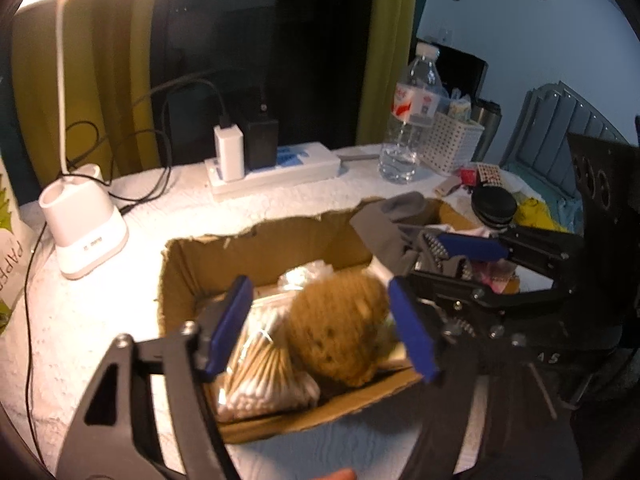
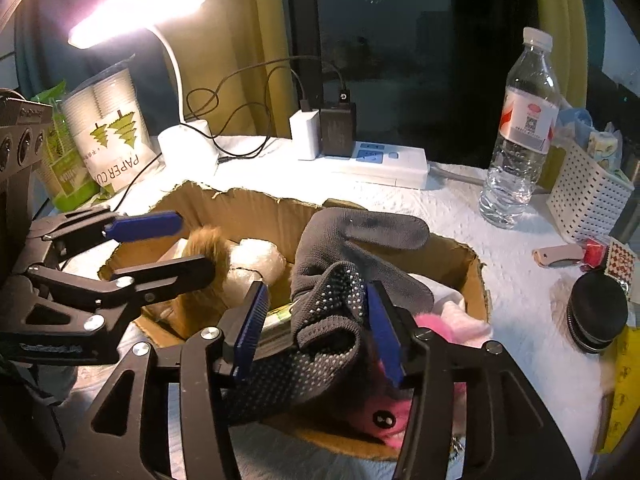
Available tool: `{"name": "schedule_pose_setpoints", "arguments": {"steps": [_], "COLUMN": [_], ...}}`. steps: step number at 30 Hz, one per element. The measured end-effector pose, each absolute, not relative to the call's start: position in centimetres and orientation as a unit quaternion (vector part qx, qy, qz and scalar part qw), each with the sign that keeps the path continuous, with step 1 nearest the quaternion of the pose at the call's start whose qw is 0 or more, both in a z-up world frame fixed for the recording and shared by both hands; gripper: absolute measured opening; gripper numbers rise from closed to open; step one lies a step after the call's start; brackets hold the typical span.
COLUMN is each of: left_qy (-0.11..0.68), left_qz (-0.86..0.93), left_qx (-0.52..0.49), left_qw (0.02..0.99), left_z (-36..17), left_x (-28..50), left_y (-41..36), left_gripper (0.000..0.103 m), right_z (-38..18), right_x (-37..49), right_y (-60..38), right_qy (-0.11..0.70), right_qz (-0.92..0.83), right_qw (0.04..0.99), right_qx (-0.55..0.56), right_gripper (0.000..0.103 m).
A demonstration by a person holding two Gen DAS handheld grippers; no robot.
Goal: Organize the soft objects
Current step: 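Carry the plush and glove into the box and open both tools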
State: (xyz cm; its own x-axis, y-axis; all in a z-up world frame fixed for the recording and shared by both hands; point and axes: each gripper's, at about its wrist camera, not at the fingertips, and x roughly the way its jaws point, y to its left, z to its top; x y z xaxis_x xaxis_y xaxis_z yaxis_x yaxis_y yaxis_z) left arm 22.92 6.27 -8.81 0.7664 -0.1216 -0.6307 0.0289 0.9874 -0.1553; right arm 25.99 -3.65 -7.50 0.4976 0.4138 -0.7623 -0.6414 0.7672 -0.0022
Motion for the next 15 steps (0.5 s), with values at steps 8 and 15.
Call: {"name": "schedule_pose_setpoints", "arguments": {"steps": [8,15], "left_qy": [0.320,0.295], "left_qz": [-0.029,-0.027], "left_qx": [-0.061,-0.045], "left_qw": [0.945,0.954], "left_z": [-7.1,-5.4], "left_x": [20.9,18.6], "left_y": [6.2,5.2], "left_gripper": [0.079,0.090], "right_z": [-5.6,-3.9], "right_x": [24.3,22.2], "right_y": [-4.4,-5.0], "right_qy": [0.377,0.362], "right_qz": [0.303,0.299], "right_qw": [0.864,0.871], "right_qx": [-0.142,-0.141], "right_gripper": [0.055,0.055]}}
